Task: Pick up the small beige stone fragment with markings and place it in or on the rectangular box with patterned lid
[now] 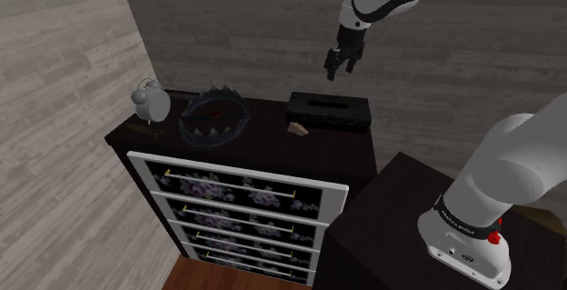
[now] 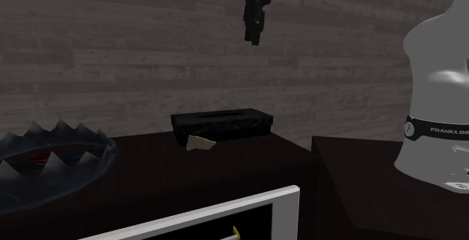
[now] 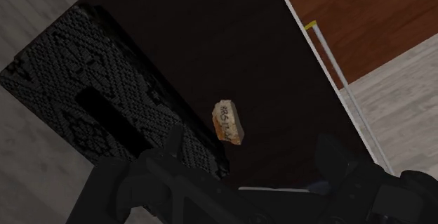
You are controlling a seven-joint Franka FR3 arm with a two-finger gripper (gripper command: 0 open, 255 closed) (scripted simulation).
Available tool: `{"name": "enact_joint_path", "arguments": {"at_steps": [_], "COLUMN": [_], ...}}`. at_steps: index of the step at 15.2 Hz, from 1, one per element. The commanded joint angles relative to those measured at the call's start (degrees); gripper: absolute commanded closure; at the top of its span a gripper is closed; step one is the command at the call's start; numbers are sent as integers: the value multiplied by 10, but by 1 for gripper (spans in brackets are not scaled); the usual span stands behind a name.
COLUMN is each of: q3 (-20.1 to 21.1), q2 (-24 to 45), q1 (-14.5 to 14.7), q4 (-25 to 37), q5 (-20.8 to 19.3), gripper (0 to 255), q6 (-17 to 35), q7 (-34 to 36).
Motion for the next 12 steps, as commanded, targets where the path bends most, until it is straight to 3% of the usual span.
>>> {"name": "enact_joint_path", "arguments": {"at_steps": [1, 12], "q3": [-7, -26], "q2": [44, 283], "q1": [2, 3], "q4": [10, 105], "q5": [8, 82], "gripper": [0, 0], "q6": [26, 120], "q7": [-13, -100]}}
